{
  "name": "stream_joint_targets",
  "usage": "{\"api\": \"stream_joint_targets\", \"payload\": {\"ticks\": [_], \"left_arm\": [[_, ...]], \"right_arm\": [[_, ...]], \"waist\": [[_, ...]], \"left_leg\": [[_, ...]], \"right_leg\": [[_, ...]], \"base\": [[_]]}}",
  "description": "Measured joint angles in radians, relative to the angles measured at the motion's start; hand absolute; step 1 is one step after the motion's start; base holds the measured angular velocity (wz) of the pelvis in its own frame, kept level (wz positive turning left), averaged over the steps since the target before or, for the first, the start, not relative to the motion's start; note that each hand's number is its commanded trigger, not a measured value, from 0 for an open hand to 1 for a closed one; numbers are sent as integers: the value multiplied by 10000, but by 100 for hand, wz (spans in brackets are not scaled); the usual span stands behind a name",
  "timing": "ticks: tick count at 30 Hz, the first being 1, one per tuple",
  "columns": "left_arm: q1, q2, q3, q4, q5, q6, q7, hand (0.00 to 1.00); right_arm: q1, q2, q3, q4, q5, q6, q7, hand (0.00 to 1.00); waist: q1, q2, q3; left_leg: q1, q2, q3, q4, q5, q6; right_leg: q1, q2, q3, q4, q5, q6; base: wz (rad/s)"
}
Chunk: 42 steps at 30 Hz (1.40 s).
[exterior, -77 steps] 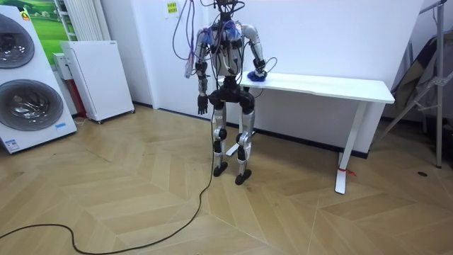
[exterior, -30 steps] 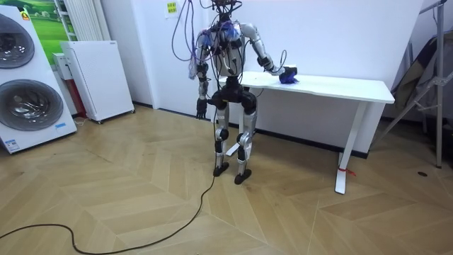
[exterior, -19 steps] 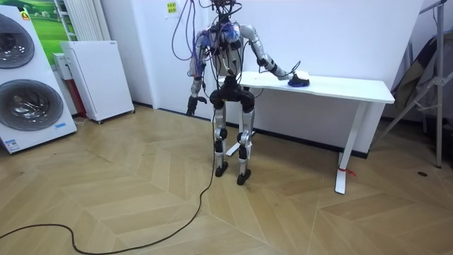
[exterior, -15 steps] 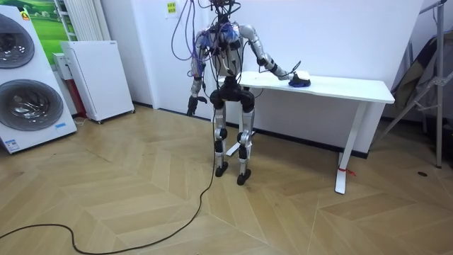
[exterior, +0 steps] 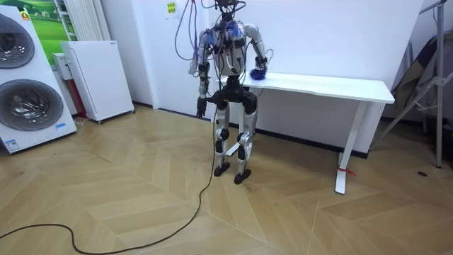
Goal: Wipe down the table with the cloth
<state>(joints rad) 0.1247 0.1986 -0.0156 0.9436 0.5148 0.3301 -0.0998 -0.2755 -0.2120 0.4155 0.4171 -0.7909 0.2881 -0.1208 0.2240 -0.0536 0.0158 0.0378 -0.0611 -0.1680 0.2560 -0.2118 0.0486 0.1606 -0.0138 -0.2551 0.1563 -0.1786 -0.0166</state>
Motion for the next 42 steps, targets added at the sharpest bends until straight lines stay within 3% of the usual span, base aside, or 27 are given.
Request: {"api": "stream_joint_targets", "payload": {"ticks": [4,6,8,10,12,15,17,21,23,26,33,38,40,42], "left_arm": [[761,108,38,-98,-3,90,0,0],[1211,215,80,-90,-19,92,0,0],[1223,214,405,-69,-8,-26,0,0],[1216,274,723,-18,24,-374,2,0],[1219,347,959,1,180,-501,2,0],[1294,382,1689,48,803,-475,36,0],[1353,450,2297,257,841,-475,54,0],[1420,557,2586,283,844,-491,64,0],[1343,547,2618,303,843,-518,63,0],[1291,508,2568,327,813,-483,63,0],[1269,432,1966,365,64,-388,70,0],[956,272,1172,663,10,-306,93,0],[693,178,940,1012,-1,-292,93,0],[572,105,619,1091,-5,-222,93,0]], "right_arm": [[-101,-120,-561,1063,194,-345,111,100],[374,-253,-1168,1433,789,-1195,-56,100],[838,-253,-1615,1620,1176,-1708,-407,100],[1233,-301,-2138,1972,1638,-2151,-781,100],[1669,-377,-2936,2345,2054,-2452,-1244,100],[2438,-1102,-4232,3065,2737,-2667,-1881,100],[2910,-1723,-5422,4020,3298,-2772,-2132,100],[3468,-2362,-6919,5341,4005,-2786,-2642,100],[3848,-2747,-7344,6025,4502,-2781,-2800,100],[4197,-2886,-7723,6178,5022,-2592,-2986,100],[3651,-2581,-7445,5745,4884,-1730,-3305,100],[3329,-1661,-5790,3690,3850,-487,-3522,100],[3325,-1139,-4854,2248,2550,-120,-3207,100],[3267,-810,-3866,1323,1473,-14,-2937,100]], "waist": [[31,-86,-49],[-91,-104,-54],[-223,-114,-43],[-461,-104,-44],[-749,-91,-126],[-837,-65,-211],[-1195,-48,-352],[-1865,-48,-412],[-2094,-84,-423],[-2236,-120,-404],[-2052,-142,-366],[-1354,-30,-189],[-1249,-19,-173],[-1060,18,-128]], "left_leg": [[56,-39,117,-37,160,89],[172,-59,268,-36,174,116],[288,-81,411,-44,173,116],[403,-61,803,-86,171,119],[498,-30,1206,-236,160,221],[731,-23,1691,-417,135,326],[799,-27,1916,-417,102,380],[800,1,2068,-264,27,454],[792,22,2103,-175,-85,447],[809,12,2120,-130,-98,451],[775,4,2034,-24,-134,418],[464,-21,1240,163,-168,397],[249,-80,779,286,-235,454],[160,-121,275,486,-313,389]], "right_leg": [[228,-168,60,-15,-89,145],[405,-253,115,-47,-96,157],[599,-286,86,-47,-98,161],[776,-320,111,-54,-102,168],[841,-356,220,-42,-161,265],[855,-423,523,-24,-213,353],[858,-392,689,-10,-208,361],[862,-392,898,103,-199,372],[880,-369,1050,157,-199,372],[852,-357,1212,142,-179,390],[746,-250,1043,141,-155,389],[261,150,861,134,185,7],[14,230,792,147,243,-80],[-38,344,589,136,263,-109]], "base": [[81],[46],[29],[32],[12],[-41],[-32],[-15],[-16],[-22],[-28],[-69],[-52],[-11]]}}
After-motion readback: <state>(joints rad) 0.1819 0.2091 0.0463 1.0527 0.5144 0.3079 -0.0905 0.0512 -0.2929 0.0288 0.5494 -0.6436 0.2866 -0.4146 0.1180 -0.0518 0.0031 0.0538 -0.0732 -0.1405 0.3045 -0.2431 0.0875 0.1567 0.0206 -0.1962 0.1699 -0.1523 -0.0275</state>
